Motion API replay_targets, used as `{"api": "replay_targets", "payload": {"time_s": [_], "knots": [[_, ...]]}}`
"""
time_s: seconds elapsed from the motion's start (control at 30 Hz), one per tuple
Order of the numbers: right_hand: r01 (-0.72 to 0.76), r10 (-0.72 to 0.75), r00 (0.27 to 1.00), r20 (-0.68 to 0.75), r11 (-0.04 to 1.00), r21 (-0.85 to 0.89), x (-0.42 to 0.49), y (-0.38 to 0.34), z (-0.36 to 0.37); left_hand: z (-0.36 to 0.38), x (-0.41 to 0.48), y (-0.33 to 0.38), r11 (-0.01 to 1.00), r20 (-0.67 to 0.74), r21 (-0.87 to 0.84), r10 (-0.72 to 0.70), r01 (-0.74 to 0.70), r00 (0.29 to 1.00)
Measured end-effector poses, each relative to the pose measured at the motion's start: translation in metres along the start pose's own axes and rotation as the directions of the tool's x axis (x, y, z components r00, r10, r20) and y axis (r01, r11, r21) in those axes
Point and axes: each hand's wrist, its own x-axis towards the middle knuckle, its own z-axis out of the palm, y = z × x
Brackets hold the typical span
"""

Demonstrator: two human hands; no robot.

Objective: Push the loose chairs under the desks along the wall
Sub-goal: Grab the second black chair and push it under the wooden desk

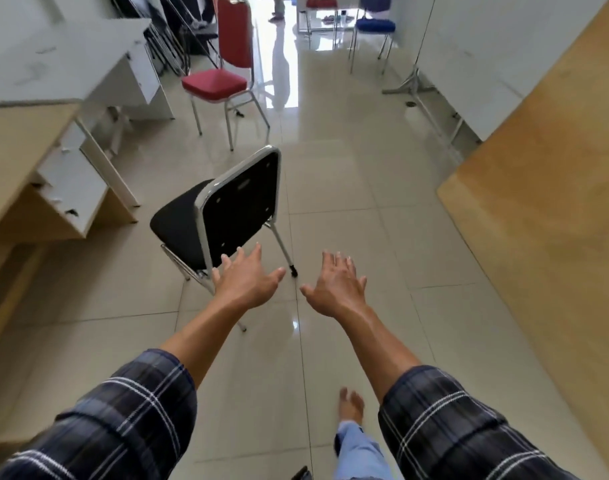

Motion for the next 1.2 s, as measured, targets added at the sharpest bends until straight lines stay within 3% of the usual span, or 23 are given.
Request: {"api": "replay_targets", "payload": {"time_s": [0.23, 0.37, 0.47, 0.67, 0.97, 1.03, 1.07, 1.13, 1.2], "knots": [[0.095, -0.095, 0.994, 0.050, 0.995, 0.004, 0.120, -0.002, -0.053, -0.030, 0.100, 0.042, 0.989, -0.109, -0.072, -0.137, 0.129, 0.985], [0.207, -0.206, 0.978, 0.037, 0.978, -0.032, 0.188, -0.022, -0.089, -0.053, 0.146, 0.044, 0.951, -0.230, -0.216, -0.269, 0.220, 0.935], [0.290, -0.290, 0.957, 0.033, 0.957, -0.027, 0.234, -0.051, -0.101, -0.062, 0.172, 0.031, 0.908, -0.238, -0.295, -0.371, 0.297, 0.898], [0.406, -0.408, 0.913, 0.034, 0.913, 0.052, 0.306, -0.112, -0.095, -0.067, 0.232, -0.008, 0.849, -0.191, -0.329, -0.488, 0.413, 0.852], [0.229, -0.263, 0.955, 0.134, 0.947, 0.225, 0.387, -0.149, -0.072, -0.060, 0.299, -0.039, 0.703, 0.038, -0.424, -0.616, 0.571, 0.787], [0.112, -0.178, 0.970, 0.164, 0.932, 0.344, 0.399, -0.155, -0.072, -0.059, 0.303, -0.038, 0.573, 0.064, -0.516, -0.716, 0.637, 0.695], [0.009, -0.098, 0.975, 0.200, 0.914, 0.406, 0.408, -0.160, -0.072, -0.059, 0.305, -0.038, 0.447, 0.098, -0.604, -0.780, 0.660, 0.618], [-0.230, 0.057, 0.945, 0.321, 0.815, 0.531, 0.425, -0.167, -0.072, -0.059, 0.307, -0.036, 0.120, 0.216, -0.782, -0.869, 0.611, 0.446], [-0.419, 0.136, 0.889, 0.437, 0.626, 0.658, 0.438, -0.170, -0.076, -0.059, 0.310, -0.035, -0.199, 0.378, -0.864, -0.863, 0.462, 0.336]]}}
